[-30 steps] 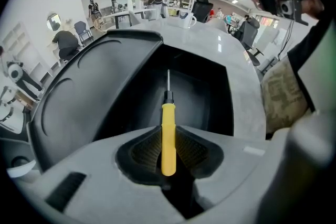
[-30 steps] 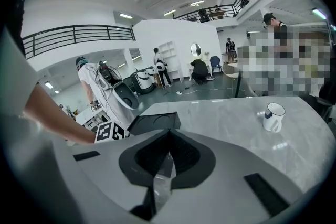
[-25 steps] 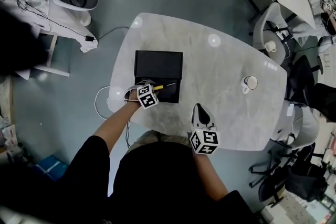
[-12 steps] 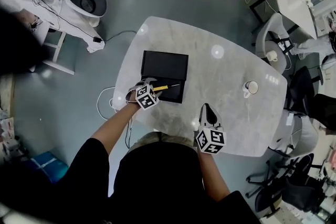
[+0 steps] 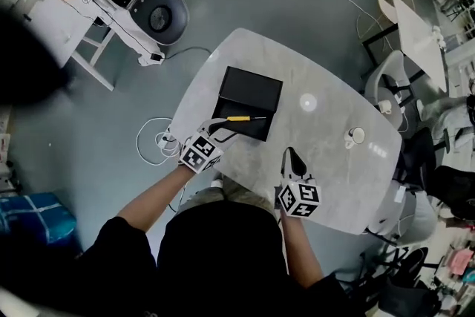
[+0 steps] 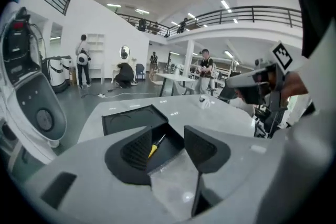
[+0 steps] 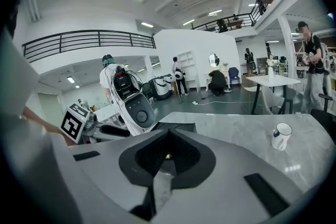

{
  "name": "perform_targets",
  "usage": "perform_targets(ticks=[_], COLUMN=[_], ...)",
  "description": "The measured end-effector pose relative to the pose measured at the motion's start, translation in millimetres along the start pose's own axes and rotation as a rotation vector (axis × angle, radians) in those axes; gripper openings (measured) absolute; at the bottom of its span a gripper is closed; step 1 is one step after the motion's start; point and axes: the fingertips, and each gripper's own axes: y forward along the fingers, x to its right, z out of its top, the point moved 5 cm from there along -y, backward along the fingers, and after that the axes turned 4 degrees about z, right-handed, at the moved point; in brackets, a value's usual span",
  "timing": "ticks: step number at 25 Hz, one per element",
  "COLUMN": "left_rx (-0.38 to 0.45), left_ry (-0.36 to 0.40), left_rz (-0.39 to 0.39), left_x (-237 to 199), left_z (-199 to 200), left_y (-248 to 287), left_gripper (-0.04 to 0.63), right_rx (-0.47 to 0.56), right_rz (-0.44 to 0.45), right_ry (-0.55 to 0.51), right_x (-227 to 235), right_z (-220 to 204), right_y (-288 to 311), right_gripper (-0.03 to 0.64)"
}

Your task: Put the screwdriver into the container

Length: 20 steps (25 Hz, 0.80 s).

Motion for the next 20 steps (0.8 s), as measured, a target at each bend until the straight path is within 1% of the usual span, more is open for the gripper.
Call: perform_targets(ticks=[1, 3, 5, 7, 10, 12, 14, 17, 20], left_rx=[0.018, 0.050, 0.094, 0.145, 0.226, 0.277, 0.307, 0.328, 0.340], left_ry=[-0.019, -0.070, -0.142, -0.201, -0.248, -0.260, -0.239, -0.184, -0.172], left_rz=[0.013, 0.047, 0.079, 0.104, 0.152, 0.175, 0.189, 0.193, 0.195], left_x=[7, 22, 39, 58, 81, 92, 99, 109, 122], left_z=[-3, -10, -14, -13, -3, 7, 20, 41, 62], left_y=[-13, -35, -56, -71, -92, -103, -108, -104, -91], left_gripper=[0.196, 0.156, 0.071, 0.017, 0.015, 0.015, 0.015, 0.015, 0.015], right_rx=[-0.005, -0.018, -0.024, -0.013, -0.015, -0.027, -0.012, 0.049, 0.071], right_rz=[0.005, -0.002, -0.018, -0.033, -0.039, -0.036, -0.033, -0.016, 0.007], right_ry=[-0.015, -0.035, -0.046, -0.059, -0.082, -0.086, -0.080, -0.067, -0.097], right_x=[-6, -14, -20, -22, -22, -19, -17, -17, -8], right_z=[-3, -7, -10, -10, -15, -20, -18, -3, 9], right_y=[-4, -19, -39, -59, -78, -82, -84, -92, -101], right_gripper=[0.012, 0.012, 0.012, 0.012, 0.012, 0.012, 0.012, 0.012, 0.012])
